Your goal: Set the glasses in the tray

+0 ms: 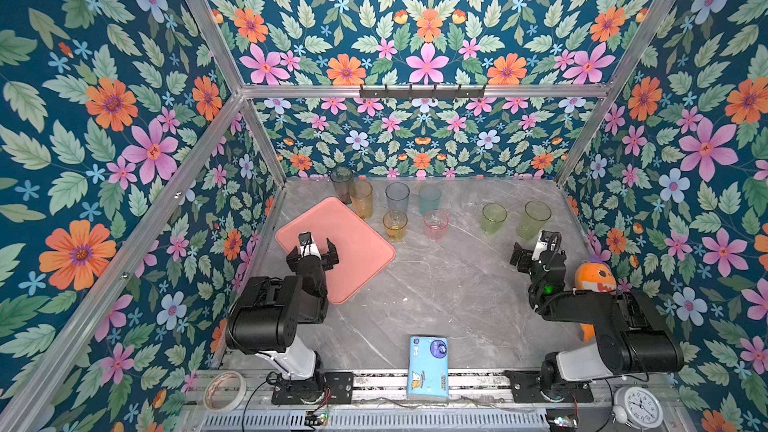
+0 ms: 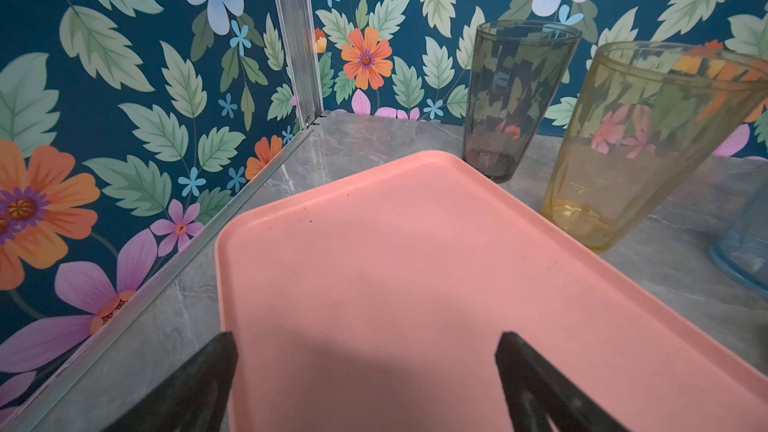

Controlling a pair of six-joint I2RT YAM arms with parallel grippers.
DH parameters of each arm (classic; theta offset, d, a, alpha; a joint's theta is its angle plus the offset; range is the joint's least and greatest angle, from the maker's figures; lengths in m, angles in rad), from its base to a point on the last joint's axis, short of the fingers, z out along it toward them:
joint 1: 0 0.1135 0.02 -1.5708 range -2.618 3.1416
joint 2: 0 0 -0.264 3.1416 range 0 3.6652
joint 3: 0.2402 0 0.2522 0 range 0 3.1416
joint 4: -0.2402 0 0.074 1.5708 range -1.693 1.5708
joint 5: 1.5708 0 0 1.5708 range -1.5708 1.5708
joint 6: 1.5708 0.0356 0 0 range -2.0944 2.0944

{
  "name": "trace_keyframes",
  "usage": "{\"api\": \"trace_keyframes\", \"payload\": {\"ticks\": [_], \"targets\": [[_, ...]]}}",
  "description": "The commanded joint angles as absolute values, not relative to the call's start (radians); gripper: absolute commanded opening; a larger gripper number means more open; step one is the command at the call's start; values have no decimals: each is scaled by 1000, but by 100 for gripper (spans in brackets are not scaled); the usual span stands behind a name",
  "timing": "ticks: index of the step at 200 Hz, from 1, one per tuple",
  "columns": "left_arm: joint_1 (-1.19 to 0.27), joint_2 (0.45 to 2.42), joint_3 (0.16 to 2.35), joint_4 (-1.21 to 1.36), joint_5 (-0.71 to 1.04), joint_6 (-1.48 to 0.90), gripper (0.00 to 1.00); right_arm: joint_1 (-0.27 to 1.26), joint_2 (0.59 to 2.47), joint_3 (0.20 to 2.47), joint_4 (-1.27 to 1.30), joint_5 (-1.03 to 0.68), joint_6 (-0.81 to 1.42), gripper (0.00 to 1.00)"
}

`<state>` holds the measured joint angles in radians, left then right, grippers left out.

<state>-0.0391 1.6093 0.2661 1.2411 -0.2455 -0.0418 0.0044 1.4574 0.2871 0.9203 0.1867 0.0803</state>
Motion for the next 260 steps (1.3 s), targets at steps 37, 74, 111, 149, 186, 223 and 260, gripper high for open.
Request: {"api": "trace_keyframes", "payload": {"ticks": [37, 74, 111, 149, 186, 223, 260], "targets": [[-38, 1609, 270, 1267, -242, -34, 100, 6, 1459, 288, 962, 192, 79, 99], [-38, 1609, 270, 1266, -242, -34, 100, 6, 1460, 289, 960, 192, 80, 99], [-38, 1610, 270, 1266, -241, -34, 100, 5, 1459, 291, 957, 188, 81, 99], [-38, 1610, 270, 1264, -240, -34, 100, 5, 1460, 290, 956, 189, 80, 99], [-39, 1608, 270, 1266, -242, -34, 100, 5, 1459, 289, 957, 189, 81, 99], [-38, 1607, 264, 1276, -234, -28, 100, 5, 1458, 285, 966, 189, 81, 99], [-69, 1550, 258, 1243, -275, -3, 100, 5, 1441, 263, 994, 203, 86, 99]]}}
